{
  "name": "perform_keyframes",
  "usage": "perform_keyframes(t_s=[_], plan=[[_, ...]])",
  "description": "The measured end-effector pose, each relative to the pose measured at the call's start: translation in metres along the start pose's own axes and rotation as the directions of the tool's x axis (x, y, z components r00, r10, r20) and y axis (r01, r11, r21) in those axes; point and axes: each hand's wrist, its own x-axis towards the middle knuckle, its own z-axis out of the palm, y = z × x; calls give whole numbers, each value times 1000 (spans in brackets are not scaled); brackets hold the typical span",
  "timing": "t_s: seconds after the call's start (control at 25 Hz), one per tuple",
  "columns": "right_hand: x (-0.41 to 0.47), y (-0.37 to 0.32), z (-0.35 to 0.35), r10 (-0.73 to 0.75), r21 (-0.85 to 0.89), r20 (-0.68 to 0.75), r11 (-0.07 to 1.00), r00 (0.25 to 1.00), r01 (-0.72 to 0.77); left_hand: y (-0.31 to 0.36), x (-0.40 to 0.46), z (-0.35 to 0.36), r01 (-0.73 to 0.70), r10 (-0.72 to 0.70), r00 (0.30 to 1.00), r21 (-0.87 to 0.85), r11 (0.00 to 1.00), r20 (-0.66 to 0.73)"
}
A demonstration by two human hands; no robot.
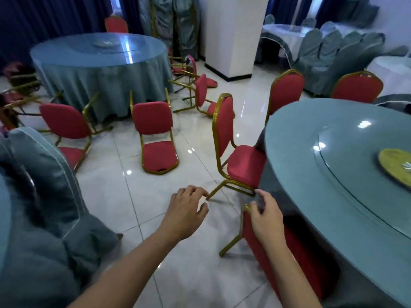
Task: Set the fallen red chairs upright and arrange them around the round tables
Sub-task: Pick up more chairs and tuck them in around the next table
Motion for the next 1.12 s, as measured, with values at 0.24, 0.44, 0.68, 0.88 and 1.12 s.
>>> perform_keyframes(t_s=[0.24,0.44,0.68,0.88,1.12], plan=[[52,-75,127,-51,17,185,999,981,49,-117,45,-50,139,-138,987,2,990,-76],[129,-101,219,-85,20,280,996,956,82,-192,106,-59,251,-251,965,-15,968,-82],[270,-129,317,-84,39,374,996,923,75,-263,244,-78,338,-338,939,-6,941,-68],[385,-162,387,-121,48,456,993,882,112,-308,355,-96,399,-402,910,-49,916,-104],[487,-194,459,-140,-17,577,983,805,183,-379,456,-93,500,-513,855,-139,855,-76]])
